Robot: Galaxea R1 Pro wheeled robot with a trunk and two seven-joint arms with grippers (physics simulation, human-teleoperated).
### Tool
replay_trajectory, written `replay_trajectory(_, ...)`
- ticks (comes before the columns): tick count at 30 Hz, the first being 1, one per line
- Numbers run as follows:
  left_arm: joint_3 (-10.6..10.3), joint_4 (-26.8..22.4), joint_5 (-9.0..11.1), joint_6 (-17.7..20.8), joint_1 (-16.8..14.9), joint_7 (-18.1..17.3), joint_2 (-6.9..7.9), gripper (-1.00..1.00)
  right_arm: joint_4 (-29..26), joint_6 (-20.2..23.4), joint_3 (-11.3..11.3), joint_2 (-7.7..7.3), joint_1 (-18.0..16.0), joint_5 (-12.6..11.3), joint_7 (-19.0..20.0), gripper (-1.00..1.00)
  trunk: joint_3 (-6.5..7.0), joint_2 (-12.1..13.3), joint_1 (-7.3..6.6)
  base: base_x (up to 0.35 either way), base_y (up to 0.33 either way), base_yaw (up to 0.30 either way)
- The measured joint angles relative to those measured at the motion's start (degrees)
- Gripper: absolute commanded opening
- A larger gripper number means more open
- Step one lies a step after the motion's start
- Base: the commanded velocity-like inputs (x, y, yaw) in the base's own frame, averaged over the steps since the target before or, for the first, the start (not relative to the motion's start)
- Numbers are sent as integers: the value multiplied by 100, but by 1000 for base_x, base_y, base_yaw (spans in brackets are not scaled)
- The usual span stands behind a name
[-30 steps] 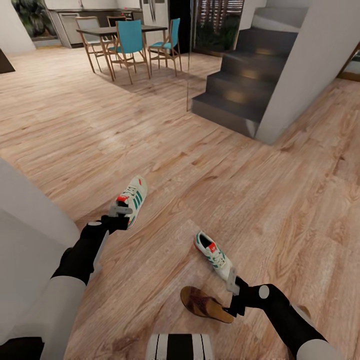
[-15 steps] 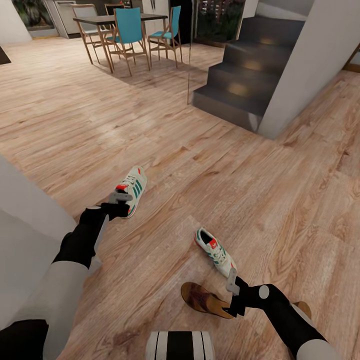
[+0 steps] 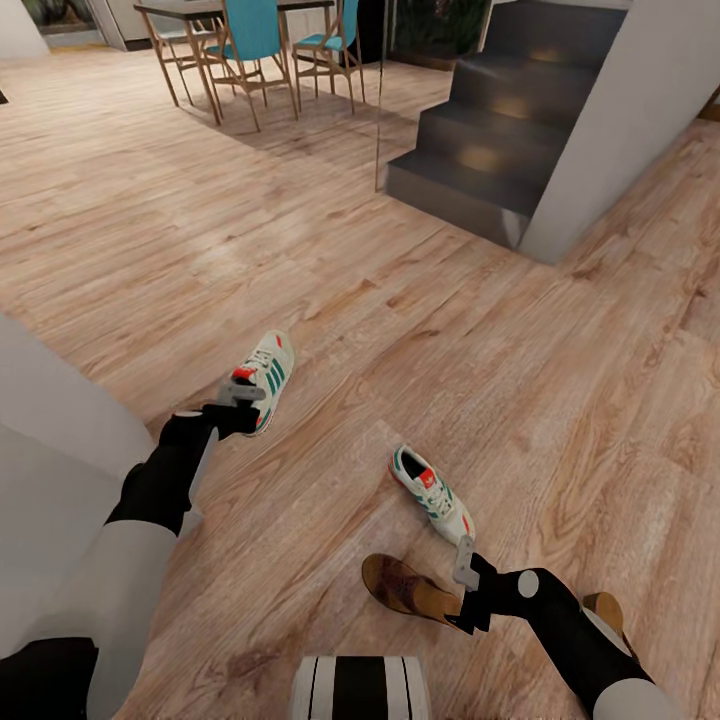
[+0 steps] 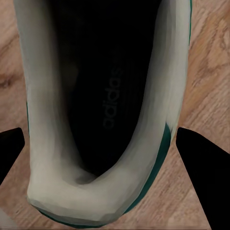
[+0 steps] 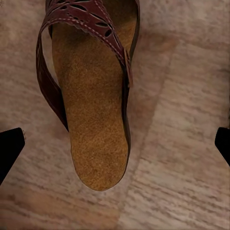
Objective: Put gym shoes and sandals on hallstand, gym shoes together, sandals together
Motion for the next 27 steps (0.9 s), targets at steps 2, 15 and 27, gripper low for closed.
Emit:
replay_trajectory(2, -1, 0, 0, 0, 7, -1, 0, -100, 0, 0, 1, 0, 0, 0, 0, 100, -62, -3, 5, 0, 0, 0)
replay_trajectory(15, -3, -1, 2, 0, 29, 2, 1, -100, -8, 15, 2, 0, 0, 8, -33, 100, -280, -11, 20, 0, 0, 0)
replay_trajectory(27, -3, 2, -1, 0, 29, 2, -13, -100, -21, 21, -8, 0, 0, 8, -165, 100, -493, -18, 33, 0, 0, 0)
